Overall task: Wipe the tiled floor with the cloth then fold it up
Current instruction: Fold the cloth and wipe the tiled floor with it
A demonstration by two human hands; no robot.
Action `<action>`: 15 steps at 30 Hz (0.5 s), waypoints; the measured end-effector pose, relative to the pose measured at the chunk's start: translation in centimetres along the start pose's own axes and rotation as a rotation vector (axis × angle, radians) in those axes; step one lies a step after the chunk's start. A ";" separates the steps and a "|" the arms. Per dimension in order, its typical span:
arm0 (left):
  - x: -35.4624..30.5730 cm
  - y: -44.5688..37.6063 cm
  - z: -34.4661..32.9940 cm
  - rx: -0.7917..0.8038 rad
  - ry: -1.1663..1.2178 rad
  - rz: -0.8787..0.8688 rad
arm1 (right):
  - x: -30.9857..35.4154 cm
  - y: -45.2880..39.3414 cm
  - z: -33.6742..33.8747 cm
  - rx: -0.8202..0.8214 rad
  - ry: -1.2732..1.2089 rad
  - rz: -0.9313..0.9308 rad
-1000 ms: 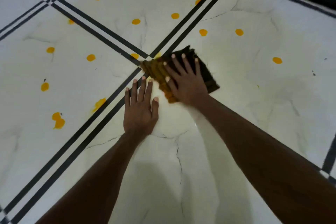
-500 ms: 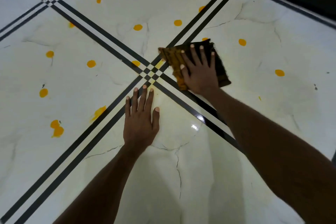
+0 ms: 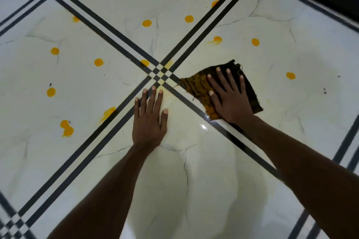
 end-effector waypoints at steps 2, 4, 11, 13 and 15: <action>0.0 0.0 0.0 -0.005 -0.014 -0.004 | -0.1 -1.1 -0.1 0.002 0.016 -0.044; -0.1 -0.3 0.3 0.004 0.001 -0.004 | -0.2 -1.7 0.3 0.026 0.006 -0.051; -0.7 -0.5 0.9 0.002 0.045 0.013 | -0.1 -2.5 0.2 0.007 0.013 0.009; -1.5 -2.6 1.3 0.000 0.050 -0.010 | -0.4 -4.3 0.4 -0.027 0.002 0.050; -3.3 -5.2 1.6 0.021 0.035 -0.102 | -0.3 -6.5 0.6 -0.026 -0.012 0.102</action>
Point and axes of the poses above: each hand's wrist, its own y-axis away from the middle knuckle, its own z-axis out of the back of the hand, x = y × z, the point moved 7 cm from there along -y, towards the middle knuckle, and after that the axes turned 5 degrees about z, right-handed, at the moved point
